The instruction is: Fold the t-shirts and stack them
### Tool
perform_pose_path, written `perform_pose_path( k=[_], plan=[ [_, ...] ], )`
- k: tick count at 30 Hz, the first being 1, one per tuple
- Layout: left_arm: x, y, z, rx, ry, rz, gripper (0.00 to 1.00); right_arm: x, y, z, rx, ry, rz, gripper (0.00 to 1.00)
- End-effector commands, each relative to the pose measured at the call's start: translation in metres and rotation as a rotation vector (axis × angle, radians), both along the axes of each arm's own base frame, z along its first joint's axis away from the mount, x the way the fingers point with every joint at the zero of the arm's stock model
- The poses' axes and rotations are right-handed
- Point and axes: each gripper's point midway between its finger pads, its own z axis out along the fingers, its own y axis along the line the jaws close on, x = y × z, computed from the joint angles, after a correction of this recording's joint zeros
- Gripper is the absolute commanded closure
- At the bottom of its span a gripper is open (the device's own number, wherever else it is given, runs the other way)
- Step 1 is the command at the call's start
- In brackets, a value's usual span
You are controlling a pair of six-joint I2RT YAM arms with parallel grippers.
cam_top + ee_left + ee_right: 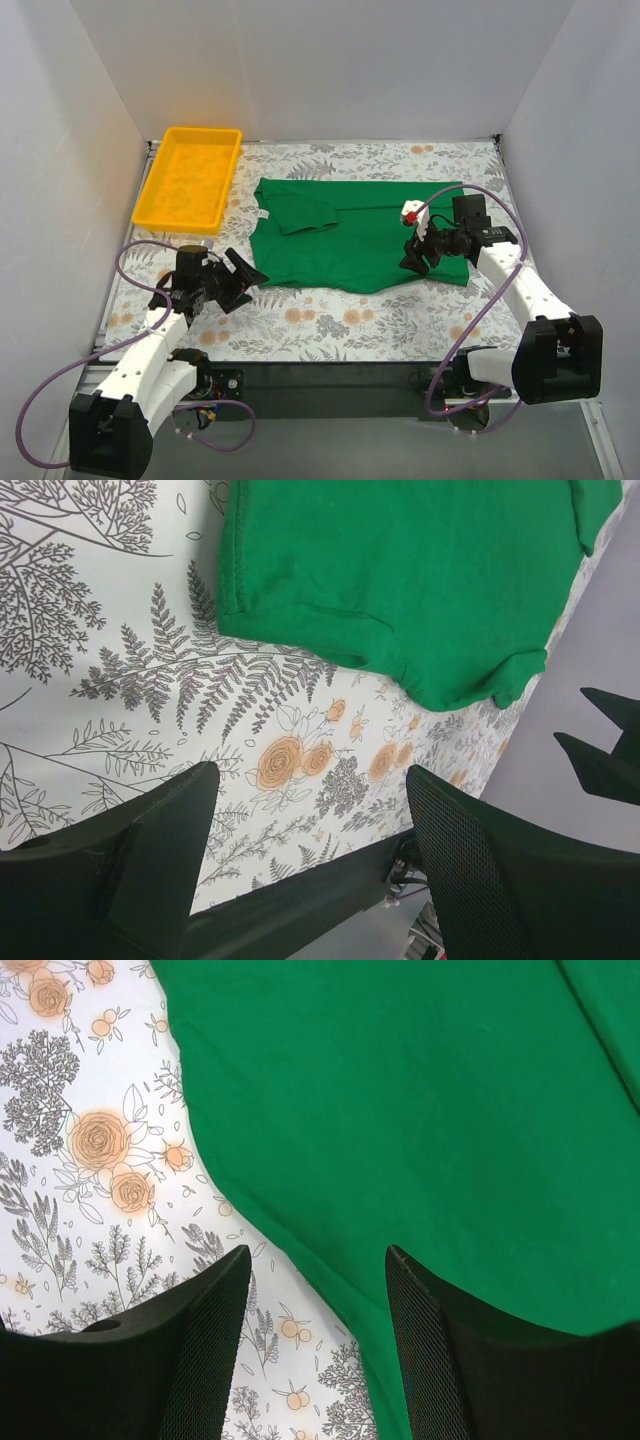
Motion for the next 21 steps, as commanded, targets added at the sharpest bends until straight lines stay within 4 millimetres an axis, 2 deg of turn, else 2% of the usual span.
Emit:
perform_pose_path(
  k=[1, 21],
  plan=[
    [0.0001, -0.0075, 0.0075, -0.045, -0.026, -0.026, 0.25, -0.0005, 0.0044, 0.0085, 0.054, -0.022, 0.005, 0.36],
    [-0.0020, -0.0130, 0.0107, -0.053, -0.060, -0.054, 0.26, 0.0013, -0.0001, 0.0077, 0.064, -0.024, -0.011, 0.34]
  ],
)
